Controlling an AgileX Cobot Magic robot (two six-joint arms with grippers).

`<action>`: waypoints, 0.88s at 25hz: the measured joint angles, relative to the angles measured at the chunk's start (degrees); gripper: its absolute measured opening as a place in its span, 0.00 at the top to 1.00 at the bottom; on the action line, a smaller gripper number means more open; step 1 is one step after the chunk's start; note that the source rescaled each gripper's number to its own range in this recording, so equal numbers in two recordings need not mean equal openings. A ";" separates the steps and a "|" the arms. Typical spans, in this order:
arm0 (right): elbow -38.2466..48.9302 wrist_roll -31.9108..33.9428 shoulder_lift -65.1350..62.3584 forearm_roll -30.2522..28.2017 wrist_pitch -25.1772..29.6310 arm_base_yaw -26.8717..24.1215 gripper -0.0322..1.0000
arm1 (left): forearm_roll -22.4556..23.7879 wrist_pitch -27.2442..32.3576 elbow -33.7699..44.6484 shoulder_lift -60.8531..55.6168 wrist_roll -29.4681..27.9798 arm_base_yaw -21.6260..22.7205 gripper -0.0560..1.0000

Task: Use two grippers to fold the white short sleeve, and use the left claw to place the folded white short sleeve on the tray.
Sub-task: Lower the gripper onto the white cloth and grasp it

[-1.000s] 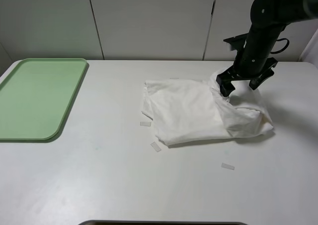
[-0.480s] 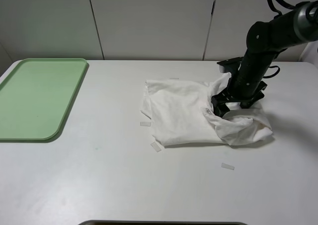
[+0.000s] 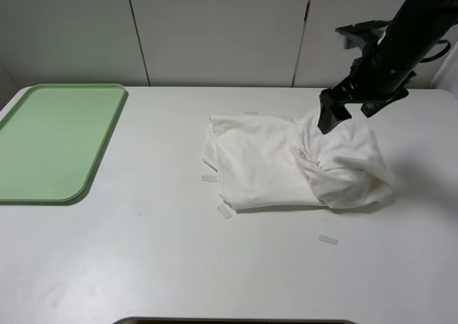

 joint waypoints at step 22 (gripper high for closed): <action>8.93 6.91 -37.44 -4.43 21.13 0.00 0.00 | 0.00 -0.05 0.00 0.00 0.00 0.00 0.08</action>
